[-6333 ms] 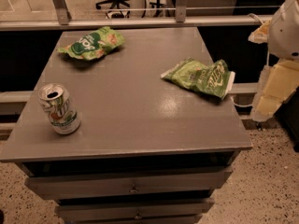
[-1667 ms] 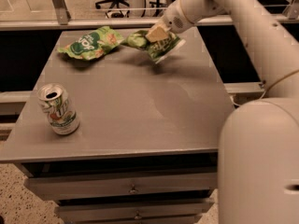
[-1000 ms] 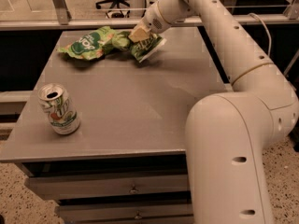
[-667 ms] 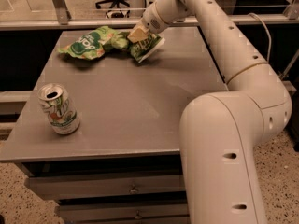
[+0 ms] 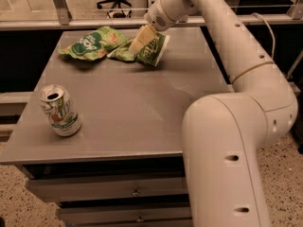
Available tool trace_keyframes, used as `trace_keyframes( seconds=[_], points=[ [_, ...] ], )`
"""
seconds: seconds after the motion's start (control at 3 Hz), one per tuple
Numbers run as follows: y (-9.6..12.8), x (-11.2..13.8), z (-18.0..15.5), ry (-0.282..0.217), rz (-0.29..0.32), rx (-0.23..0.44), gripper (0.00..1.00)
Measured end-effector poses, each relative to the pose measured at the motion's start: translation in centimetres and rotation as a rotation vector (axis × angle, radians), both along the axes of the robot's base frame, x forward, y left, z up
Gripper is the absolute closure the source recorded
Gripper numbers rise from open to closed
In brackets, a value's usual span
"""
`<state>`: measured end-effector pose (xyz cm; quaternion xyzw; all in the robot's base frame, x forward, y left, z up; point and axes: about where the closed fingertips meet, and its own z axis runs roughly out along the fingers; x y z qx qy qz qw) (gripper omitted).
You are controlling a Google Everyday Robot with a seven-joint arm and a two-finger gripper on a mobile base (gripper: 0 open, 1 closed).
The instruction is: Move green jalapeno chip bag near green rice chip bag
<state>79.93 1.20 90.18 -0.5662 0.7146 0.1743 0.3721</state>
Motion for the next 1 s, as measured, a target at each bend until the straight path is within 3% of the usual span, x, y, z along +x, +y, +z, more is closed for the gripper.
trace_keyframes(
  seconds=[0.67,1.0],
  points=[
    [-11.1,-3.4,3.4,0.067,-0.107,0.218,0.0],
    [-12.4,-3.7,3.6,0.068,-0.121,0.235,0.0]
  ],
)
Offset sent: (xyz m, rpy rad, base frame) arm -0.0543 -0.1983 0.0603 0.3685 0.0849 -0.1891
